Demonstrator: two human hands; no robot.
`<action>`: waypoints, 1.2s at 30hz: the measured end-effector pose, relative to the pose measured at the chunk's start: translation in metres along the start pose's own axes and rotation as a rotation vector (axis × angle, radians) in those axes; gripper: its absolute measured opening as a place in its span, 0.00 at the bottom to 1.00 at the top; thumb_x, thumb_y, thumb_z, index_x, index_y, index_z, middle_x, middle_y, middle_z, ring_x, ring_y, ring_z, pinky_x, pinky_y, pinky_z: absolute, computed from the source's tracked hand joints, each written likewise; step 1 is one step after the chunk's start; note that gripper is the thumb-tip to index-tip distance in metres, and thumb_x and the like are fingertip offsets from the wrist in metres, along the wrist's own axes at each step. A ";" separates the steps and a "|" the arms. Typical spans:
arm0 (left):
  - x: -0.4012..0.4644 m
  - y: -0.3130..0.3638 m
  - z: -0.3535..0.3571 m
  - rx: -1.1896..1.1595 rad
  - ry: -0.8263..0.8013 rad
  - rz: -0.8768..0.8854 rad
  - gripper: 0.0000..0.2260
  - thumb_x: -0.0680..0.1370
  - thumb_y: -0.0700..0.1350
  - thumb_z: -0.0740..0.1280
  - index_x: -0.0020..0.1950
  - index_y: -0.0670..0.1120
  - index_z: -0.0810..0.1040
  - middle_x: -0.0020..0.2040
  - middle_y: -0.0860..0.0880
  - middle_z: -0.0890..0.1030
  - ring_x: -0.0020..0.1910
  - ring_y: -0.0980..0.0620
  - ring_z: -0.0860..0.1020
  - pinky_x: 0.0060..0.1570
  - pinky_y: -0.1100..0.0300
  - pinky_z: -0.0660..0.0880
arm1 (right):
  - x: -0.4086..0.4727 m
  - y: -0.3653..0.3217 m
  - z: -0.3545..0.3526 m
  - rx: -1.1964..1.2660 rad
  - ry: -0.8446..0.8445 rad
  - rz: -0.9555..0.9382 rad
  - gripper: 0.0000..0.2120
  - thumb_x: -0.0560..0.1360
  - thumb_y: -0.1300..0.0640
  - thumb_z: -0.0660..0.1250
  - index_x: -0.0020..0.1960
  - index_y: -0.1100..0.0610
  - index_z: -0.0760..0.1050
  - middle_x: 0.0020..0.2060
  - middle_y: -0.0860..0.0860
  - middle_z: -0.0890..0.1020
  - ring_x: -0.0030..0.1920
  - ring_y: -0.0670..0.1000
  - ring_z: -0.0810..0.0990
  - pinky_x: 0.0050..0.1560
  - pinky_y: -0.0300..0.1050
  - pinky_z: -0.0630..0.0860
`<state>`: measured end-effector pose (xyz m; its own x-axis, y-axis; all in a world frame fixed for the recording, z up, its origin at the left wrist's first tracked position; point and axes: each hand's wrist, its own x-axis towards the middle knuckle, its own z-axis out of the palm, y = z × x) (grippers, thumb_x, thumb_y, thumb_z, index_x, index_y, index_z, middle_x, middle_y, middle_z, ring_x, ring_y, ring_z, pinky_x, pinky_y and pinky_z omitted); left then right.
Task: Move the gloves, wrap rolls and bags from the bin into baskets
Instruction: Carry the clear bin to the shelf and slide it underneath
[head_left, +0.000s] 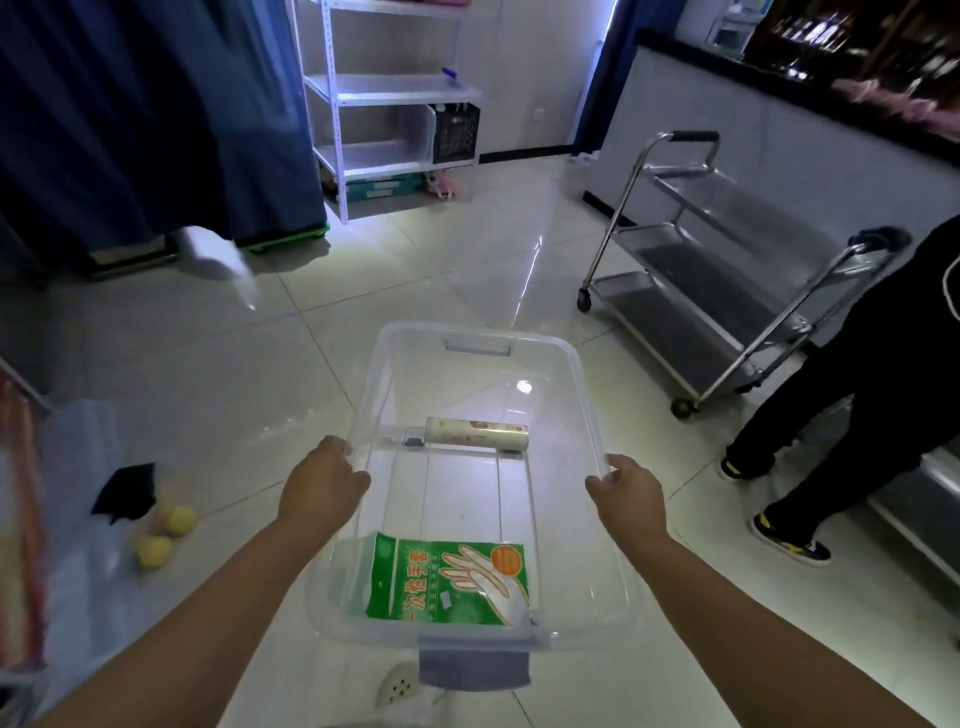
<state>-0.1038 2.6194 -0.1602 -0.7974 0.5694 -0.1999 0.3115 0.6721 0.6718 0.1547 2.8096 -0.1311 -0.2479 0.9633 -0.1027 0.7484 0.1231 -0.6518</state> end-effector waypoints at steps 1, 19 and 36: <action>0.026 0.011 -0.003 -0.007 -0.001 0.007 0.14 0.72 0.40 0.65 0.57 0.41 0.72 0.43 0.46 0.77 0.40 0.48 0.74 0.33 0.59 0.64 | 0.024 -0.012 0.004 -0.001 0.011 0.012 0.15 0.71 0.63 0.66 0.57 0.63 0.76 0.35 0.53 0.78 0.32 0.48 0.74 0.30 0.35 0.66; 0.480 0.141 0.022 0.068 -0.016 -0.068 0.08 0.69 0.42 0.66 0.44 0.45 0.69 0.36 0.49 0.75 0.33 0.50 0.73 0.29 0.61 0.64 | 0.481 -0.180 0.134 0.016 -0.084 0.044 0.08 0.66 0.62 0.68 0.45 0.58 0.77 0.37 0.55 0.81 0.37 0.57 0.78 0.36 0.43 0.70; 0.910 0.223 -0.009 0.028 0.038 -0.140 0.09 0.69 0.43 0.67 0.45 0.46 0.69 0.35 0.51 0.73 0.33 0.51 0.73 0.30 0.61 0.65 | 0.868 -0.416 0.275 0.016 -0.138 -0.103 0.16 0.69 0.62 0.70 0.56 0.61 0.76 0.35 0.50 0.77 0.31 0.45 0.72 0.28 0.33 0.62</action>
<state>-0.7643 3.2833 -0.1861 -0.8527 0.4515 -0.2629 0.2099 0.7568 0.6190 -0.5407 3.5290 -0.1561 -0.4058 0.9037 -0.1363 0.7052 0.2148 -0.6757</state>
